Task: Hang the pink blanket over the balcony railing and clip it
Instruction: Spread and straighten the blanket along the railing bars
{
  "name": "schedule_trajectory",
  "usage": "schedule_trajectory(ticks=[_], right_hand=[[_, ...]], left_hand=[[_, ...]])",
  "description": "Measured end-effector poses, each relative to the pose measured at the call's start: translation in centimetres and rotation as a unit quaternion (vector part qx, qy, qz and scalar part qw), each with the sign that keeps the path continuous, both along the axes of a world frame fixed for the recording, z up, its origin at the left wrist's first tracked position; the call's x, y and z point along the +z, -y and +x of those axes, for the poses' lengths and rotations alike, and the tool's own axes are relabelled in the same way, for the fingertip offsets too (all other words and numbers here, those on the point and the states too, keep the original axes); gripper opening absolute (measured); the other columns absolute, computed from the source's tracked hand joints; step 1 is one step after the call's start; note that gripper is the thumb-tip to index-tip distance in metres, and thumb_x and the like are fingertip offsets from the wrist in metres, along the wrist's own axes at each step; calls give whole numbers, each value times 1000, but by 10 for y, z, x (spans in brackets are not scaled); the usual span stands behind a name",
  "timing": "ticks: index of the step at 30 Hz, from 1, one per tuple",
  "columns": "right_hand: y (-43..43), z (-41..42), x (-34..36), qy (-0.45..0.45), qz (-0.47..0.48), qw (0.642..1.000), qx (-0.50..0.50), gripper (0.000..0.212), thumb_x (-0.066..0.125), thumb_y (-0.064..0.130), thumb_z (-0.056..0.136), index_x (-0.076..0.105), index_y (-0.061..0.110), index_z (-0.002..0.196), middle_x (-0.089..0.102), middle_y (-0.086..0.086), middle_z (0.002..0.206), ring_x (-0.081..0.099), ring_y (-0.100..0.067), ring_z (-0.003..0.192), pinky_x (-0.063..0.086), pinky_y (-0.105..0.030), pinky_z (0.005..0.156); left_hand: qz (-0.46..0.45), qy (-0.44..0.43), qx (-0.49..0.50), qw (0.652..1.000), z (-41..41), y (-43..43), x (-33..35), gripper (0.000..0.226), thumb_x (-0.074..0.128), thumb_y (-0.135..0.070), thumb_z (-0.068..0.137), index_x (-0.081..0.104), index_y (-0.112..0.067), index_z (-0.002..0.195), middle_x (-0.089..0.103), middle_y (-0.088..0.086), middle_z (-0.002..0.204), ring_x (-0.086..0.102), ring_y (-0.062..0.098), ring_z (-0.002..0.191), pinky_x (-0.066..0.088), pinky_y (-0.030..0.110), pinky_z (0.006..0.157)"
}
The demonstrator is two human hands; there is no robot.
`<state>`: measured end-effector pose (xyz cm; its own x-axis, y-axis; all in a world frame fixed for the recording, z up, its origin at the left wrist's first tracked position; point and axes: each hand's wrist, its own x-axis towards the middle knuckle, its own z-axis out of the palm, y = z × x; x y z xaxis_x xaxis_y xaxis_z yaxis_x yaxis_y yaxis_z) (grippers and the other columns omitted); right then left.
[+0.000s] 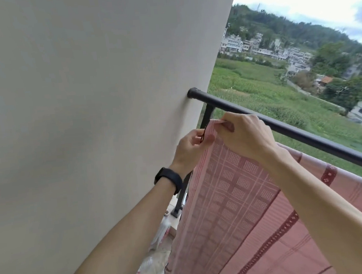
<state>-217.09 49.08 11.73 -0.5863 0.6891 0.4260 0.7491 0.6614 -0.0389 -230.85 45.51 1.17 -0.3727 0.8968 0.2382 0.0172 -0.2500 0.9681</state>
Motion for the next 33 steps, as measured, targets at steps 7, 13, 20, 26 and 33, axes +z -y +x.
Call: schedule_trajectory(ticks=[7,13,20,26,33], right_hand=[[11,67,-10,51,56,996,-44,35,45,54,97,54,21,90,61,5,79,55,-18,62,39,-30,56],[34,123,-14,45,68,996,-30,41,42,60,97,56,24,108,63,4,90,60,-21,70,45,-32,59],[51,192,-33,61,93,991,-74,53,27,73,95,45,23,91,58,7,71,56,-17,58,39,-31,54],[69,239,-37,49,90,993,-53,51,29,75,93,47,28,96,59,8,82,55,-17,66,37,-31,59],[88,332,-55,47,112,987,-109,58,20,72,94,54,25,96,65,4,86,59,-17,71,42,-32,63]], left_hand=[[-117,-62,-74,988,64,9,-67,16,64,-20,69,74,-18,81,74,4,84,67,19,83,57,45,85],[-110,-123,-28,986,96,31,-78,17,76,-31,73,77,-32,90,77,-6,89,72,15,90,56,40,90],[-115,-176,-44,977,134,51,-62,25,62,-23,74,72,-16,96,75,1,88,71,19,83,57,41,81],[-4,-106,-54,993,178,58,8,25,72,-28,88,71,-13,107,75,3,99,72,11,89,57,24,79],[6,-155,32,987,208,60,3,21,76,-41,82,75,-22,89,75,-6,87,70,12,86,55,28,86]])
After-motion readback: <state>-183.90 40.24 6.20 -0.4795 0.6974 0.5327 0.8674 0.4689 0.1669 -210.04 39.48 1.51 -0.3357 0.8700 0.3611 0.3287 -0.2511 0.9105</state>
